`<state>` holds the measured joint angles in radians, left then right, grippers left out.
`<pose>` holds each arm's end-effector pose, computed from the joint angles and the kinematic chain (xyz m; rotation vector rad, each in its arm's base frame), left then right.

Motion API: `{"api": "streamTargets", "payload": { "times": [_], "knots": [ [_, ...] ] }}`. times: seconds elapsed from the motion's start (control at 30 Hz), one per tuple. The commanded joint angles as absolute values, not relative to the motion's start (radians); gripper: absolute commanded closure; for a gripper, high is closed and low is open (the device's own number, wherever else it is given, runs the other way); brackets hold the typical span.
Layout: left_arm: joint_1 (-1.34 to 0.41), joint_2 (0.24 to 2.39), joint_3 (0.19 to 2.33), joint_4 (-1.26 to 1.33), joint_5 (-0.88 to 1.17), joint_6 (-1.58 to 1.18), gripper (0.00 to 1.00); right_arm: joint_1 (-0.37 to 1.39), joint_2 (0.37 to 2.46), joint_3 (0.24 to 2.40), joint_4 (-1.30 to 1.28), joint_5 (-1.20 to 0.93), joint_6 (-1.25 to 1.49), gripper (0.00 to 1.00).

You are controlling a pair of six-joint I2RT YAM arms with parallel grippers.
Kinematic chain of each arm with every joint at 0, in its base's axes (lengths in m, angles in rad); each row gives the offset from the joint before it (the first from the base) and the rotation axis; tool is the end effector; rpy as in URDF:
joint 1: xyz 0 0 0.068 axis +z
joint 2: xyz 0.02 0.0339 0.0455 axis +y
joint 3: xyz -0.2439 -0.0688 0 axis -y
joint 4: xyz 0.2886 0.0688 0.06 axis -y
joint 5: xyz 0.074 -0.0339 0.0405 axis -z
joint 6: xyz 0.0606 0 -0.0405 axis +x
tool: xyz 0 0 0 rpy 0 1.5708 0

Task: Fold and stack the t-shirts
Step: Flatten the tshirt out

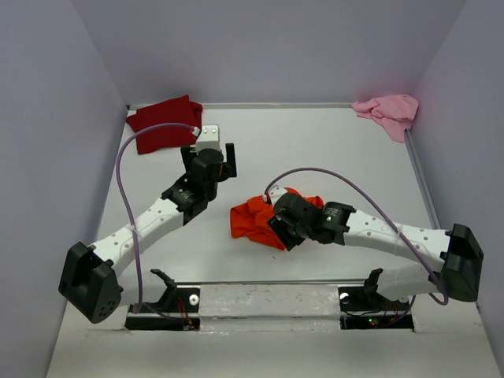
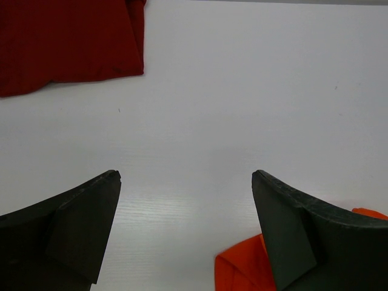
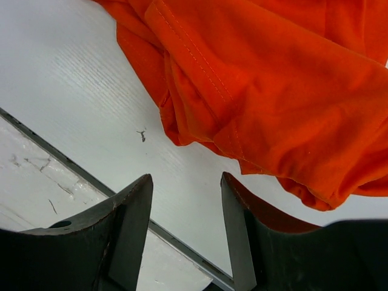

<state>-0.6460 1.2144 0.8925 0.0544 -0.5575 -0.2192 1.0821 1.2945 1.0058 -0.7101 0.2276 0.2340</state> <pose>0.2977 -0.1843 0.2745 -0.0028 1.7983 -0.1053 0.1619 0.2754 0.2116 -0.9692 2.3547 0.2275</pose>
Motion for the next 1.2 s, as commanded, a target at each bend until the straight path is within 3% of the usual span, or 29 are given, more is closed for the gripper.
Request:
{"api": "streamTargets", "payload": {
  "times": [0.0, 0.7, 0.97, 1.0, 1.17],
  "knots": [
    [-0.643, 1.209, 0.936, 0.078, -0.566, -0.232, 0.01, 1.092, 1.305, 0.982, -0.634, 0.230, 0.232, 0.45],
    [-0.643, 1.197, 0.933, 0.078, -0.555, -0.236, 0.01, 1.092, 1.505, 1.095, -0.765, 0.567, 0.318, 0.46],
    [-0.643, 1.198, 0.931, 0.080, -0.551, -0.236, 0.01, 1.092, 1.531, 1.095, -0.799, 0.641, 0.356, 0.63],
    [-0.643, 1.198, 0.931, 0.080, -0.551, -0.238, 0.01, 1.092, 1.534, 1.098, -0.801, 0.646, 0.359, 0.71],
    [-0.643, 1.198, 0.931, 0.080, -0.551, -0.238, 0.01, 1.092, 1.543, 1.097, -0.801, 0.658, 0.368, 0.87]
  ]
}}
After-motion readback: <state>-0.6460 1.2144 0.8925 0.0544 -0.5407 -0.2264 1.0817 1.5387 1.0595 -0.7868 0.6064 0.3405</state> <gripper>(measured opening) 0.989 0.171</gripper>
